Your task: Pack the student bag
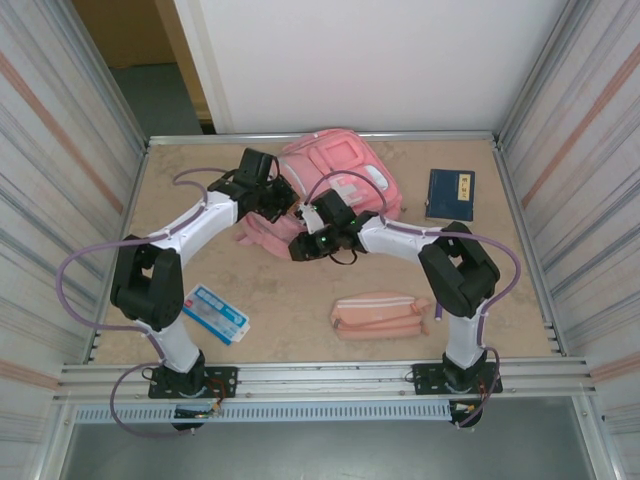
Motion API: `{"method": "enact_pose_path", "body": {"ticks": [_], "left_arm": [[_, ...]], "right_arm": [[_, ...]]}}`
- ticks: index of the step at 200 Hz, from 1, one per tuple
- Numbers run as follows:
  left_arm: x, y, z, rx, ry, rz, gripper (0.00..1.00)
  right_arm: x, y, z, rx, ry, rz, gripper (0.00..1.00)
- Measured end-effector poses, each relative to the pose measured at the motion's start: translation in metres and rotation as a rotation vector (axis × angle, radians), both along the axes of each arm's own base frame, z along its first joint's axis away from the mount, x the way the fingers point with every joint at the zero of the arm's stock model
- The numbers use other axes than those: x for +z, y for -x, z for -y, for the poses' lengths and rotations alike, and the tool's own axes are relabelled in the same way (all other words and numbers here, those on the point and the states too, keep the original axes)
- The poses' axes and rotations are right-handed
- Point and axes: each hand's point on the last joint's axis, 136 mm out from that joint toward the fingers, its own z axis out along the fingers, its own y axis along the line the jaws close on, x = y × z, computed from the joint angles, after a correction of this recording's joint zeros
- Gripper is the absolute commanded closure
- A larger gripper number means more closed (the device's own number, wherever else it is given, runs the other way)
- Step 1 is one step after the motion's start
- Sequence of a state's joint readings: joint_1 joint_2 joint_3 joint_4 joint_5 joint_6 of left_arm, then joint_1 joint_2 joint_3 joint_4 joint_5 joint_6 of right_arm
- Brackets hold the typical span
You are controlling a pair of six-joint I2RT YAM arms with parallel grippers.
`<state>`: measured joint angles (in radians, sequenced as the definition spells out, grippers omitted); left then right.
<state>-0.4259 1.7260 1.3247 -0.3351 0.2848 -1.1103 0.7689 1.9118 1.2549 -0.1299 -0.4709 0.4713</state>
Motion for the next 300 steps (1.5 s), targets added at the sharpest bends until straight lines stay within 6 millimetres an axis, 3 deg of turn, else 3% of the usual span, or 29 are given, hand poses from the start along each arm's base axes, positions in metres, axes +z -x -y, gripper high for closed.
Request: {"method": "enact_pose_path", "body": {"ticks": [41, 93, 126, 153, 179, 213, 238, 280, 300], "left_arm": [[-0.004, 0.002, 0.004, 0.005, 0.017, -0.01, 1.0], [-0.012, 0.001, 0.006, 0.013, 0.032, -0.013, 1.0], [-0.01, 0.005, 0.02, -0.024, 0.058, -0.008, 1.0], [-0.008, 0.006, 0.024, -0.037, 0.071, -0.006, 1.0], [-0.008, 0.008, 0.026, -0.041, 0.068, -0.005, 1.0], [-0.008, 0.01, 0.03, -0.052, 0.072, -0.007, 1.0], [-0.008, 0.011, 0.03, -0.055, 0.075, -0.009, 1.0], [-0.008, 0.013, 0.033, -0.063, 0.075, -0.01, 1.0], [-0.008, 0.017, 0.039, -0.078, 0.077, -0.012, 1.0]], "right_arm": [[-0.007, 0.002, -0.013, -0.032, 0.005, 0.014, 0.74], [-0.017, 0.006, -0.014, -0.052, 0.04, 0.035, 0.63], [-0.018, 0.025, 0.014, -0.047, 0.094, 0.095, 0.55], [-0.001, 0.038, 0.043, -0.064, 0.135, 0.154, 0.52], [0.023, 0.035, 0.062, -0.103, 0.171, 0.251, 0.46], [0.041, 0.023, 0.085, -0.135, 0.244, 0.376, 0.47], [0.041, 0.017, 0.094, -0.022, 0.324, 0.537, 0.45], [0.015, 0.027, 0.103, 0.362, 0.477, 0.829, 0.38], [0.016, 0.015, 0.11, 0.44, 0.513, 0.92, 0.37]]}}
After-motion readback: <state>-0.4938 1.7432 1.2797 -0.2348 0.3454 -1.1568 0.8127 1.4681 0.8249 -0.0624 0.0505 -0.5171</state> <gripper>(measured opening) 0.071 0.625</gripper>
